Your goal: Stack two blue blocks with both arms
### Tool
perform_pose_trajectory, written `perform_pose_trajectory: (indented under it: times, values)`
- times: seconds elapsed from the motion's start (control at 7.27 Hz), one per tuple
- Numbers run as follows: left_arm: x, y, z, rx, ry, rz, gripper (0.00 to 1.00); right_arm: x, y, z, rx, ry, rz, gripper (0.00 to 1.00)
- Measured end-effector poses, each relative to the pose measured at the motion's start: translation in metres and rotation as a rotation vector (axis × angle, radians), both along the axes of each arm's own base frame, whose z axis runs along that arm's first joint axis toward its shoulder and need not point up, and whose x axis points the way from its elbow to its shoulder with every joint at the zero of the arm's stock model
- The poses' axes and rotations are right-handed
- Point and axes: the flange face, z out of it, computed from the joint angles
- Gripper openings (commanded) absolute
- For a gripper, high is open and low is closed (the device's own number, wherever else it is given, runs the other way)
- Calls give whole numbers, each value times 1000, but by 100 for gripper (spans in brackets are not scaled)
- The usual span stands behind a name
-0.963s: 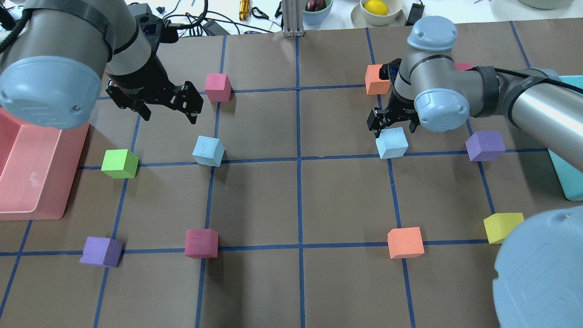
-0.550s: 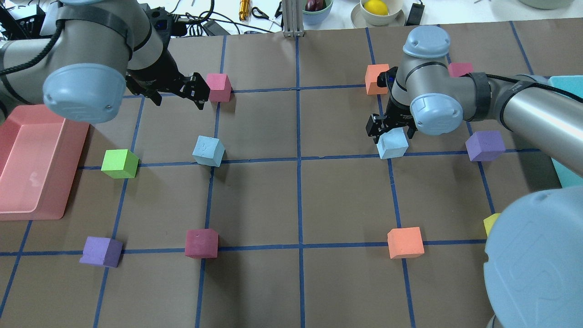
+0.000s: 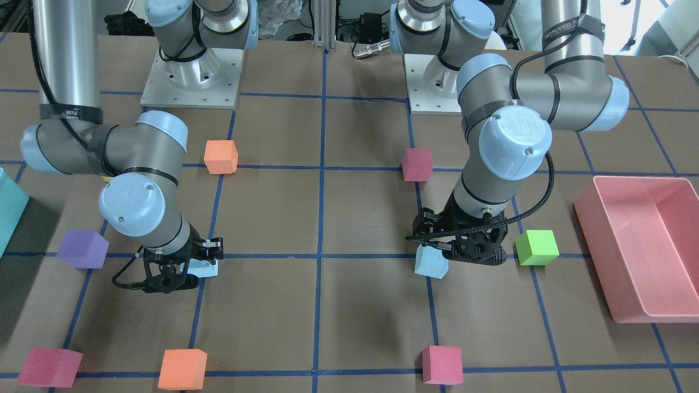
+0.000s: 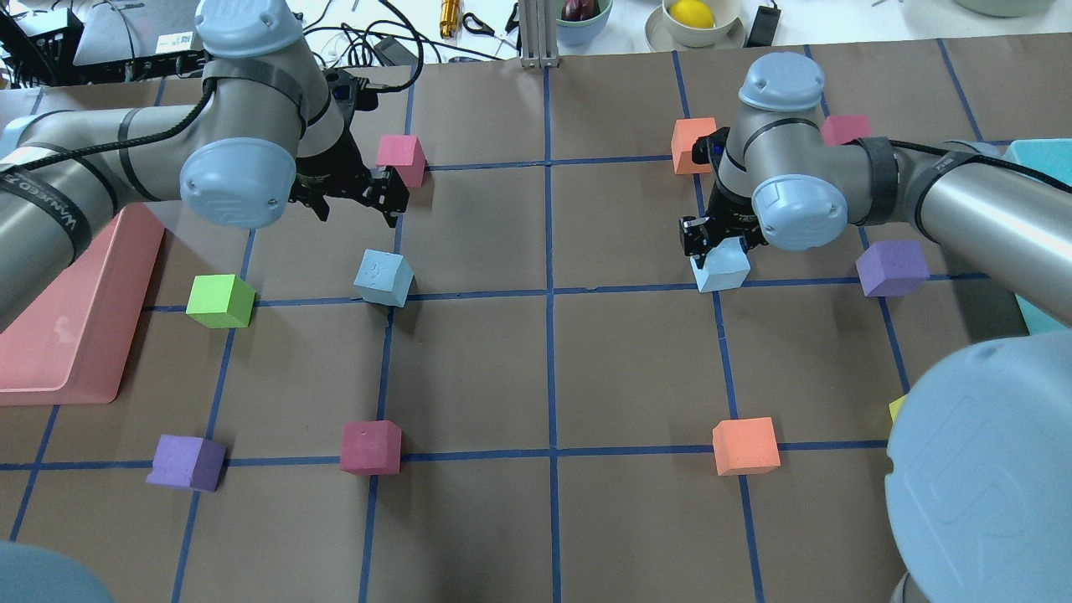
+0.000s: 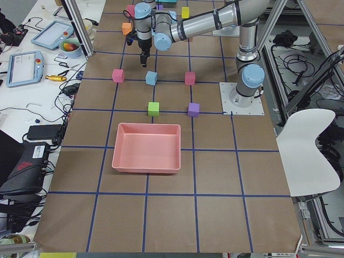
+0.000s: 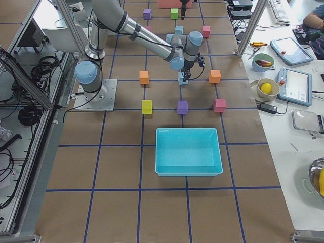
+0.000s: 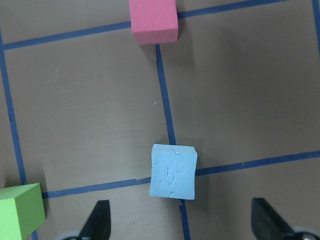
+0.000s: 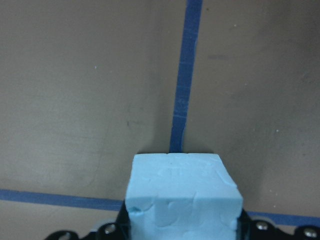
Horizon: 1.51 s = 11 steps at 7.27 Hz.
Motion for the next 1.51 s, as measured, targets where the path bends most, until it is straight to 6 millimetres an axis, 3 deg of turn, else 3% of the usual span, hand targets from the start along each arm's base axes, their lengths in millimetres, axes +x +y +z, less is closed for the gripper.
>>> perform_pose_trajectory:
  times: [0.28, 0.41, 0.55, 0.83, 0.96, 1.1, 1.24, 1.51]
  values:
    - [1, -4, -41, 54, -1, 8, 100, 16, -23, 45, -73, -11, -56, 0]
    - [2, -6, -59, 77, -2, 10, 100, 38, -37, 62, -91, -35, -99, 0]
    - [2, -4, -76, 105, -2, 11, 100, 67, -52, 67, -101, -52, -138, 0]
    - [2, 3, -98, 147, -2, 11, 89, 136, -74, 50, -100, -58, -222, 0]
    - [2, 5, -103, 154, -2, 11, 59, 166, -78, 38, -93, -59, -260, 0]
    - [2, 5, -106, 156, -2, 11, 15, 189, -77, 30, -88, -61, -287, 0]
    - [2, 4, -108, 156, -2, 11, 0, 205, -75, 25, -83, -61, -301, 0]
    - [4, -1, -103, 137, 0, 17, 0, 225, -69, 16, -74, -59, -295, 0]
